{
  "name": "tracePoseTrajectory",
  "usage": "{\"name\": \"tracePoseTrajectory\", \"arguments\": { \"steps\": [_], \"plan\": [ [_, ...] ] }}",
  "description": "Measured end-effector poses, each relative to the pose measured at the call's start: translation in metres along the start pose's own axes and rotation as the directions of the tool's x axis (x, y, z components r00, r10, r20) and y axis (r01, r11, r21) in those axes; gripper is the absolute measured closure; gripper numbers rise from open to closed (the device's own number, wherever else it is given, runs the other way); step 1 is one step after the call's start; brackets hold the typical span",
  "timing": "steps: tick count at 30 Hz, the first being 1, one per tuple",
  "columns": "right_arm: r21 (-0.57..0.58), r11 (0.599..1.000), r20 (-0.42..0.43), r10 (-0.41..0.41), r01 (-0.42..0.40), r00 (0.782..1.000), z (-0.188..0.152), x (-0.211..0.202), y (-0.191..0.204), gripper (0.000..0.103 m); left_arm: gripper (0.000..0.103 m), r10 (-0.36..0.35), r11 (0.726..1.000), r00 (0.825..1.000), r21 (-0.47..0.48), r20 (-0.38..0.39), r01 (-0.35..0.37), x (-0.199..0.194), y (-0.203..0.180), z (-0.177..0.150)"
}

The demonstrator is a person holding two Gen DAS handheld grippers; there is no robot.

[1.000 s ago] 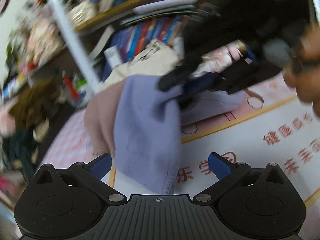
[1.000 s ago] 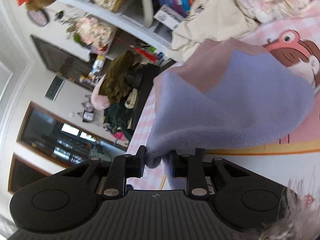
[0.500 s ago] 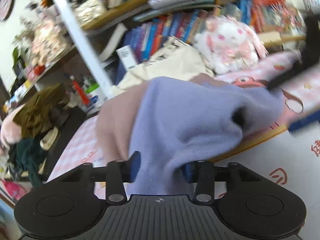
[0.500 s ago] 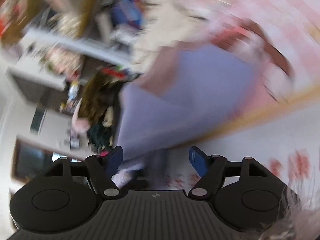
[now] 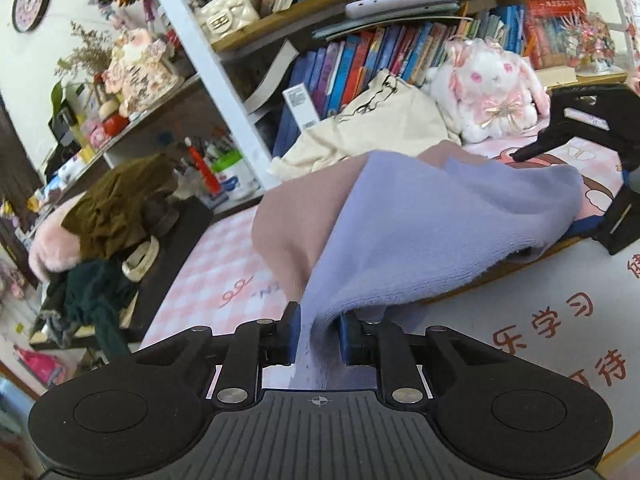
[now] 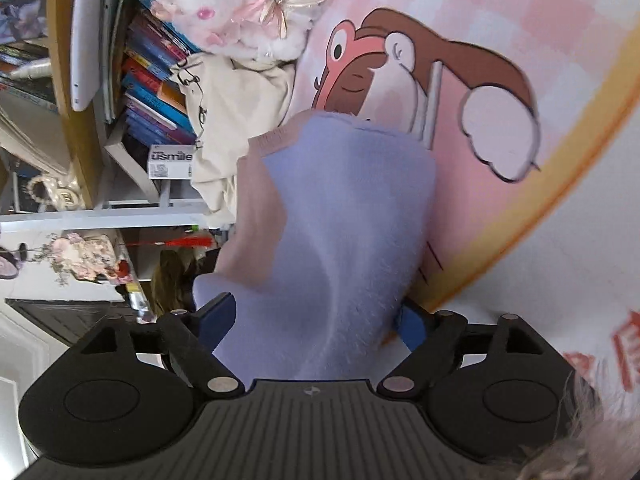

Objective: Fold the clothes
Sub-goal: 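Grasp the sweater edge with the left tool while the right tool holds it, then lift the sweater with both tools, shake it open, lay it flat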

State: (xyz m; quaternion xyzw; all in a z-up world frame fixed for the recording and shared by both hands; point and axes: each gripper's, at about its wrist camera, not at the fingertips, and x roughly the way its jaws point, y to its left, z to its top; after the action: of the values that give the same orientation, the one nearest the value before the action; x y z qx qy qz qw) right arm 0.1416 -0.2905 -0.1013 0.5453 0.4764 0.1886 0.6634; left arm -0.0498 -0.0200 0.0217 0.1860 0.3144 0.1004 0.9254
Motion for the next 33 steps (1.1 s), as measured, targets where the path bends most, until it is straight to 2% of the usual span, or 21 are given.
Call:
{"name": "tracePoseTrajectory", "arguments": {
  "steps": [2, 3, 4, 8, 11, 13, 15, 17, 19, 20, 21, 22, 24, 25, 26, 28, 29, 31, 32, 33],
  "plan": [
    [0.006, 0.999, 0.008, -0.053, 0.053, 0.999, 0.004, 0.006, 0.000, 0.045, 0.092, -0.003, 1.000, 1.000, -0.021, -0.005, 0.003, -0.004, 0.002, 0.000],
    [0.009, 0.997, 0.012, -0.079, 0.079, 0.997, 0.005, 0.009, -0.001, 0.072, 0.094, -0.005, 0.999, 1.000, -0.034, -0.005, 0.004, -0.006, 0.003, 0.000],
    [0.009, 0.995, 0.005, -0.099, 0.099, 0.995, 0.007, 0.010, -0.002, 0.084, 0.094, -0.006, 0.999, 1.000, -0.047, -0.004, 0.006, -0.009, 0.004, 0.000],
    [-0.062, 0.998, 0.015, -0.030, 0.030, 0.999, 0.009, -0.014, 0.004, 0.091, 0.096, -0.015, 0.995, 1.000, -0.096, -0.001, 0.015, -0.020, 0.007, 0.001],
    [-0.131, 0.986, 0.044, 0.107, -0.100, 0.993, 0.014, -0.052, 0.034, 0.091, 0.098, -0.046, 0.993, 0.997, -0.109, 0.062, 0.053, -0.042, 0.002, 0.010],
    [-0.191, 0.956, 0.029, 0.233, -0.224, 0.972, 0.022, -0.082, 0.069, 0.091, 0.098, -0.088, 0.988, 0.986, -0.117, 0.142, 0.104, -0.067, 0.001, 0.024],
    [-0.279, 0.901, 0.007, 0.349, -0.333, 0.937, 0.029, -0.115, 0.111, 0.091, 0.099, -0.154, 0.975, 0.951, -0.117, 0.268, 0.191, -0.100, 0.004, 0.042],
    [-0.425, 0.812, 0.002, 0.444, -0.401, 0.896, 0.032, -0.154, 0.162, 0.091, 0.099, -0.215, 0.955, 0.896, -0.107, 0.389, 0.275, -0.132, 0.007, 0.060],
    [-0.541, 0.715, 0.004, 0.528, -0.442, 0.849, 0.030, -0.194, 0.206, 0.091, 0.099, -0.268, 0.930, 0.821, -0.085, 0.504, 0.356, -0.165, 0.010, 0.078],
    [-0.594, 0.663, 0.003, 0.568, -0.455, 0.823, 0.029, -0.214, 0.228, 0.091, 0.099, -0.295, 0.912, 0.775, -0.078, 0.559, 0.403, -0.181, 0.014, 0.085],
    [-0.645, 0.607, -0.001, 0.606, -0.464, 0.795, 0.027, -0.233, 0.249, 0.091, 0.099, -0.325, 0.876, 0.717, -0.089, 0.616, 0.474, -0.194, 0.024, 0.089],
    [-0.682, 0.557, -0.012, 0.639, -0.473, 0.769, 0.025, -0.249, 0.267, 0.091, 0.099, -0.344, 0.844, 0.675, -0.100, 0.653, 0.527, -0.202, 0.032, 0.090],
    [-0.728, 0.487, -0.046, 0.667, -0.482, 0.743, 0.021, -0.265, 0.294, 0.091, 0.099, -0.348, 0.828, 0.707, -0.151, 0.616, 0.539, -0.189, 0.039, 0.079],
    [-0.747, 0.472, -0.057, 0.657, -0.469, 0.752, 0.018, -0.266, 0.304, 0.091, 0.098, -0.351, 0.820, 0.722, -0.176, 0.596, 0.544, -0.182, 0.042, 0.074],
    [-0.764, 0.466, -0.063, 0.635, -0.447, 0.770, 0.015, -0.263, 0.312, 0.091, 0.098, -0.354, 0.812, 0.736, -0.202, 0.576, 0.548, -0.176, 0.045, 0.068],
    [-0.785, 0.492, -0.051, 0.555, -0.377, 0.830, 0.010, -0.239, 0.315, 0.091, 0.098, -0.362, 0.794, 0.763, -0.253, 0.535, 0.554, -0.163, 0.052, 0.057],
    [-0.784, 0.520, -0.042, 0.500, -0.338, 0.865, 0.008, -0.220, 0.310, 0.091, 0.098, -0.366, 0.784, 0.775, -0.278, 0.514, 0.555, -0.156, 0.055, 0.052],
    [-0.764, 0.600, -0.031, 0.335, -0.238, 0.942, 0.006, -0.162, 0.282, 0.091, 0.098, -0.376, 0.764, 0.798, -0.329, 0.471, 0.554, -0.143, 0.061, 0.041],
    [-0.752, 0.633, -0.028, 0.244, -0.182, 0.969, 0.005, -0.132, 0.267, 0.091, 0.098, -0.385, 0.757, 0.814, -0.355, 0.436, 0.549, -0.132, 0.063, 0.032],
    [-0.740, 0.661, -0.028, 0.151, -0.122, 0.988, 0.004, -0.101, 0.252, 0.091, 0.098, -0.405, 0.757, 0.841, -0.385, 0.357, 0.528, -0.110, 0.060, 0.015]
  ]
}}
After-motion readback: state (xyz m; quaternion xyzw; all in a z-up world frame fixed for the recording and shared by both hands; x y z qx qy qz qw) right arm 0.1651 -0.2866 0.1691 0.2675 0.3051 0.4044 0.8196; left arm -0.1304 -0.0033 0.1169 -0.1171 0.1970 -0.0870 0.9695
